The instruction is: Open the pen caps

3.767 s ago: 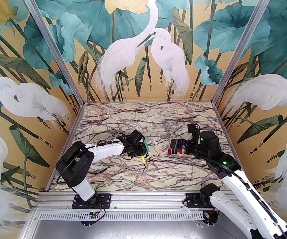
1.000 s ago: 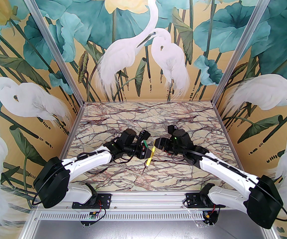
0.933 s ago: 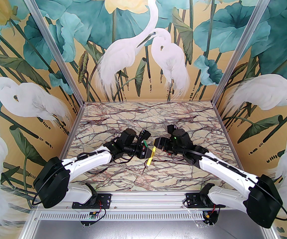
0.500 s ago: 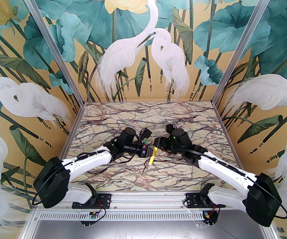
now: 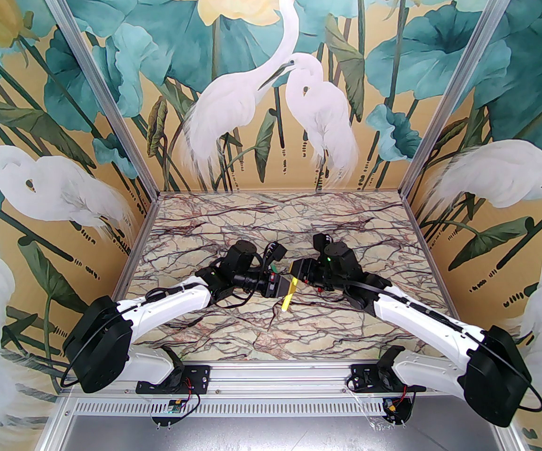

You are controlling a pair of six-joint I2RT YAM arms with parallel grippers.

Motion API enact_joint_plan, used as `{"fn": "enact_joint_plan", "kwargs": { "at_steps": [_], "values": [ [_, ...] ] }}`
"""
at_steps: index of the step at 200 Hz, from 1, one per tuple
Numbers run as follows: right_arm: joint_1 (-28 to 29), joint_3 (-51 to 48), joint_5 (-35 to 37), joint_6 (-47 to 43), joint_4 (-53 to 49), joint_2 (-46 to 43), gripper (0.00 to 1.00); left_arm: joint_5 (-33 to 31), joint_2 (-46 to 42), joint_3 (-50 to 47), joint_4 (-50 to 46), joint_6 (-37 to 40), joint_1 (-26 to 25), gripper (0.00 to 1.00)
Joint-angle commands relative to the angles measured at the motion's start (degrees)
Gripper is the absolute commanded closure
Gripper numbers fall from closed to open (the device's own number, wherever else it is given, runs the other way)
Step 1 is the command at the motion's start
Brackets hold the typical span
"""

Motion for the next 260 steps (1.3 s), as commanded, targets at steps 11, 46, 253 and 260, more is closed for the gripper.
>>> {"fn": "enact_joint_plan", "kwargs": {
  "at_steps": [11, 46, 253, 260],
  "values": [
    [0.3, 1.5, -1.0, 0.3, 0.9, 0.8, 0.78, 0.3, 0.2, -0.3, 1.4, -0.3, -0.1, 0.83],
    [0.3, 1.5, -1.1, 0.6, 1.1, 0.4, 0.83, -0.3, -0.1, -1.2, 3.6, -2.0, -0.1, 0.80],
    [0.0, -1.3, 1.0, 2.6, 3.8, -4.6, 0.84, -0.7, -2.5, -9.4, 20.5, -9.2, -2.1, 0.93],
    [0.0, -1.2, 1.1, 2.5, 4.0, -4.8, 0.84, 0.1, -2.5, -9.2, 20.6, -9.3, -2.3, 0.93]
  ]
}}
